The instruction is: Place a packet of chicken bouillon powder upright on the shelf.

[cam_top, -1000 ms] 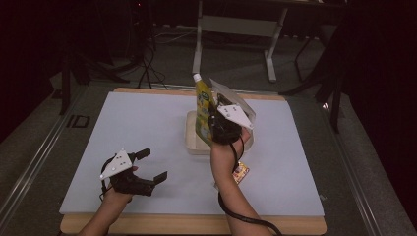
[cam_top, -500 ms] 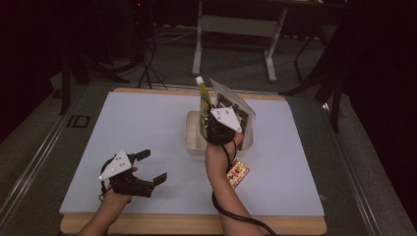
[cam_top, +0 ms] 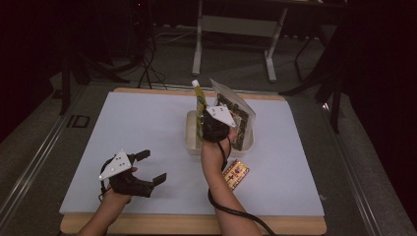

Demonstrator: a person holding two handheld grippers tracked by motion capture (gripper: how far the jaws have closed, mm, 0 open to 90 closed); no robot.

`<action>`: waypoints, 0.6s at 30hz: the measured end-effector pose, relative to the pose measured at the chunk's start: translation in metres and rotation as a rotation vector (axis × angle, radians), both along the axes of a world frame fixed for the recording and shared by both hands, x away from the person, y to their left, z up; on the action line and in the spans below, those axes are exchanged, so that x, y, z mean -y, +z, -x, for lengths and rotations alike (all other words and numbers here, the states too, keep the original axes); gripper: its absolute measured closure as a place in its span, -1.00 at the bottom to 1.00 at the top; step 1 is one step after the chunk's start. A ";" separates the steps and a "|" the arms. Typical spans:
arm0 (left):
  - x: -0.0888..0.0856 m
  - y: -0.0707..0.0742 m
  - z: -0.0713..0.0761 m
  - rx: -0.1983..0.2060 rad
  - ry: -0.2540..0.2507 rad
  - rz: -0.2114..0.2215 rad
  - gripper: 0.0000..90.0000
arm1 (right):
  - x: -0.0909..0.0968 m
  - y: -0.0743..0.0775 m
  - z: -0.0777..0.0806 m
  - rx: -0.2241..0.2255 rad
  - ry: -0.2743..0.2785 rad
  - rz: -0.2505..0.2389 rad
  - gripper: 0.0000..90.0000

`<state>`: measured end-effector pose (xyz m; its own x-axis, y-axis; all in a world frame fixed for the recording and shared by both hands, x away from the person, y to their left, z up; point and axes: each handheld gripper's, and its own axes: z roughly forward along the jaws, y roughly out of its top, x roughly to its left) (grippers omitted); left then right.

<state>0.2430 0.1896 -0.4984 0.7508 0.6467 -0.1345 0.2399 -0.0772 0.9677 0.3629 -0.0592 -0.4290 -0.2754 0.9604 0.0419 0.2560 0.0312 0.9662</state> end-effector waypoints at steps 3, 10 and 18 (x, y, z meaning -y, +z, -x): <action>0.000 0.000 0.000 -0.003 0.001 0.001 -0.99 | 0.001 -0.004 -0.003 -0.018 0.006 -0.033 1.00; 0.000 -0.001 0.000 -0.006 -0.002 -0.003 -0.99 | 0.002 -0.008 -0.009 -0.034 0.026 -0.066 1.00; 0.000 -0.001 0.000 -0.007 -0.002 -0.002 -0.99 | 0.009 -0.010 -0.011 -0.030 0.039 -0.095 1.00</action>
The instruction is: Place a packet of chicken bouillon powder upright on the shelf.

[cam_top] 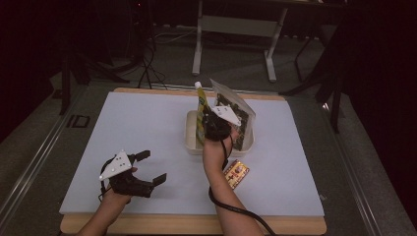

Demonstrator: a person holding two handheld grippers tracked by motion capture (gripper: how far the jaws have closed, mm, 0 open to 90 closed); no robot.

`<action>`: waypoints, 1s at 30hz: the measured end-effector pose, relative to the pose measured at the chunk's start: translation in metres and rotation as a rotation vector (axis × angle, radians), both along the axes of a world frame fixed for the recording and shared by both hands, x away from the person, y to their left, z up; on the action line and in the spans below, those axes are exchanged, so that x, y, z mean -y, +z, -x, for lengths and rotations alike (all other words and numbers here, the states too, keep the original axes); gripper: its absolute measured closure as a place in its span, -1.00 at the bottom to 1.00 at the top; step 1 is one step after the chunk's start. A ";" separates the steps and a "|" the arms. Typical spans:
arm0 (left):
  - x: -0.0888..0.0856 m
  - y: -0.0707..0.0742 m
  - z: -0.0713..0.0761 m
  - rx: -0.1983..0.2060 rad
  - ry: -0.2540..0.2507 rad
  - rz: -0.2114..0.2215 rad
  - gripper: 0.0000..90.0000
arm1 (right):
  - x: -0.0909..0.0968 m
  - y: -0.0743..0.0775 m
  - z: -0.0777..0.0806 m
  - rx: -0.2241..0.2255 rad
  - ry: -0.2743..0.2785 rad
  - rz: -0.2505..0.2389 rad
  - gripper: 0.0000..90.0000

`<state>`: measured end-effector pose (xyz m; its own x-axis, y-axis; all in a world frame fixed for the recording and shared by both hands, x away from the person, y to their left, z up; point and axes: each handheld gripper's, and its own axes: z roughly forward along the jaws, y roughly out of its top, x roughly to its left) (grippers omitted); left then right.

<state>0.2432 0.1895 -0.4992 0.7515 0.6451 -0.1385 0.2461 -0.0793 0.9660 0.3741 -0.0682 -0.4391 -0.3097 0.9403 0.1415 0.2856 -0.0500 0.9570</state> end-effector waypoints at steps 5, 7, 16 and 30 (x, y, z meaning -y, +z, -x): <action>0.001 0.000 0.000 -0.002 -0.003 -0.003 -0.99 | -0.001 -0.001 0.000 0.023 0.021 0.053 1.00; 0.001 0.000 0.000 -0.002 -0.005 -0.004 -0.99 | -0.001 -0.002 0.000 0.029 0.029 0.059 1.00; 0.000 0.000 0.000 -0.005 -0.010 -0.001 -0.99 | -0.003 -0.003 -0.010 0.032 0.105 0.131 1.00; 0.000 -0.001 0.000 -0.011 -0.012 -0.003 -0.99 | 0.007 -0.011 -0.008 0.053 0.139 0.123 1.00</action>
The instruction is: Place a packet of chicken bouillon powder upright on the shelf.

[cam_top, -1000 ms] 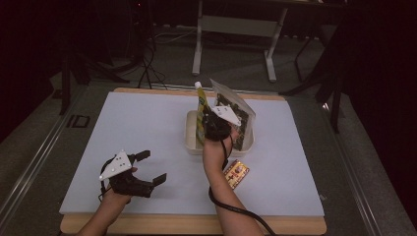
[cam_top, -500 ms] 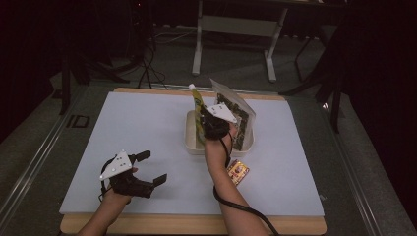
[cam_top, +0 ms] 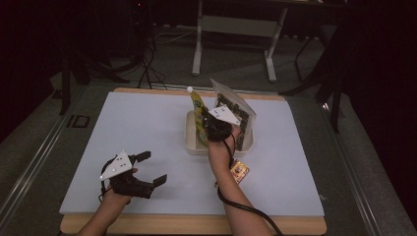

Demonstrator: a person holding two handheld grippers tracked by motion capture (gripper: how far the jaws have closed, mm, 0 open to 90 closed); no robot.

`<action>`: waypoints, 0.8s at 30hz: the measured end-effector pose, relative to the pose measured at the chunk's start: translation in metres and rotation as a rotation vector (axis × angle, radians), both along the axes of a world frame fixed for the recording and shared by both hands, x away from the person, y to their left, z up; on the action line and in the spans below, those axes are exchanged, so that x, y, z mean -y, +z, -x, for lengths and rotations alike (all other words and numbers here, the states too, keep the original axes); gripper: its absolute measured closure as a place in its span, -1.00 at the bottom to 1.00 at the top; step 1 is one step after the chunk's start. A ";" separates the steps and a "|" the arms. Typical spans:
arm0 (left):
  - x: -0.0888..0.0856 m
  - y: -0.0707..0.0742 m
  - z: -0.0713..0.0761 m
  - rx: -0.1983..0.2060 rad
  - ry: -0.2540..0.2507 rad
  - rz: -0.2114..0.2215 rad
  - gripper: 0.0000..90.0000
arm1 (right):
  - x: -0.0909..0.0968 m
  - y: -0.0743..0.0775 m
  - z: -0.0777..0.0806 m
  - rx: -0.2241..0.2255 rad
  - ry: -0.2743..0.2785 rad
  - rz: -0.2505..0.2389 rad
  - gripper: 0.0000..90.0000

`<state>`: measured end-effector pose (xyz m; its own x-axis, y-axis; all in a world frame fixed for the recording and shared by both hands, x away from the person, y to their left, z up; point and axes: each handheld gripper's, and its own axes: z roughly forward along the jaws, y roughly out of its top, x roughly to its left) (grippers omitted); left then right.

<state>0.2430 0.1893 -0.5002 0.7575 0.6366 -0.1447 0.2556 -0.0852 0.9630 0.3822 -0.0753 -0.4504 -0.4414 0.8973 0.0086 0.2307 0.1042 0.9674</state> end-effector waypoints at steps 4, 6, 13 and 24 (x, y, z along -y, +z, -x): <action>0.000 -0.001 -0.001 -0.006 0.001 -0.001 -0.99 | 0.009 -0.008 0.002 -0.007 0.004 -0.016 1.00; 0.000 -0.001 -0.001 -0.007 0.000 -0.002 -0.99 | 0.011 -0.011 0.003 -0.005 0.002 -0.021 1.00; 0.003 -0.002 -0.001 -0.009 -0.008 -0.009 -0.99 | 0.020 -0.017 0.011 -0.003 0.003 -0.029 1.00; 0.003 -0.002 -0.003 -0.016 -0.006 -0.011 -0.99 | 0.022 -0.016 0.012 -0.052 0.026 -0.046 0.81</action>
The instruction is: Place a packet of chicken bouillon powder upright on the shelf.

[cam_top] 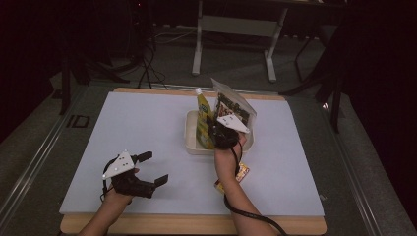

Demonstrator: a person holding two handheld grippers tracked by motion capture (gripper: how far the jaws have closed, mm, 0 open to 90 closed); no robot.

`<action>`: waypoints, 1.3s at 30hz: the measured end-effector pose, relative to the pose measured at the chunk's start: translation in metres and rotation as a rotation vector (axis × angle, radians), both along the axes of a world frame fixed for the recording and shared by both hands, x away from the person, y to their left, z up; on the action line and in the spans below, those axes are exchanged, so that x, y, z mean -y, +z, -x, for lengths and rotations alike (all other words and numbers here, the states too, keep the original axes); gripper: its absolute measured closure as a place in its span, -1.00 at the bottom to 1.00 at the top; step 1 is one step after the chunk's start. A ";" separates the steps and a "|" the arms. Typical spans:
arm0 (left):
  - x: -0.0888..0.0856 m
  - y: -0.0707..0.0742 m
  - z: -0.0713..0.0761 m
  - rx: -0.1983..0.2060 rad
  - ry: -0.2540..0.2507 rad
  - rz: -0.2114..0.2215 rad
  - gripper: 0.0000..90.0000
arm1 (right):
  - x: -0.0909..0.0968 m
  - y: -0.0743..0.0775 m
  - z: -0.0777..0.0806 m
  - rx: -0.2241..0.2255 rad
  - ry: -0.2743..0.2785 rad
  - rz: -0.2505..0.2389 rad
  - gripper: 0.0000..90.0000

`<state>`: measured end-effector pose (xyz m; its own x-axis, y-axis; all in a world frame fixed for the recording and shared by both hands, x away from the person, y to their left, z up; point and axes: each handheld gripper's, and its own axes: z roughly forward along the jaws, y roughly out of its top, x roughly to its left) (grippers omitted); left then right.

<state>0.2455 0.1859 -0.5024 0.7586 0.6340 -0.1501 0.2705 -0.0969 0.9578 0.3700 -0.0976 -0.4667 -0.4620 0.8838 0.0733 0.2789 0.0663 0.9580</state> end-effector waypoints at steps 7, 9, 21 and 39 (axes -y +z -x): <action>-0.001 -0.001 -0.001 -0.004 0.003 0.002 -0.99 | -0.001 -0.003 -0.003 -0.044 0.007 0.017 0.18; -0.001 -0.002 -0.002 -0.007 0.001 -0.001 -0.99 | -0.001 0.003 -0.002 -0.051 0.033 0.025 -0.12; 0.002 -0.003 -0.002 -0.013 -0.010 0.002 -0.99 | 0.010 0.025 0.010 -0.044 0.190 0.018 -0.72; 0.006 -0.005 -0.003 -0.025 -0.020 0.010 -0.99 | 0.021 0.045 0.035 -0.020 0.320 0.067 -0.67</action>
<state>0.2485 0.1804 -0.5077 0.7669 0.6175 -0.1751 0.2922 -0.0930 0.9518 0.3354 -0.1187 -0.4212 -0.7160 0.6973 0.0317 0.2522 0.2161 0.9432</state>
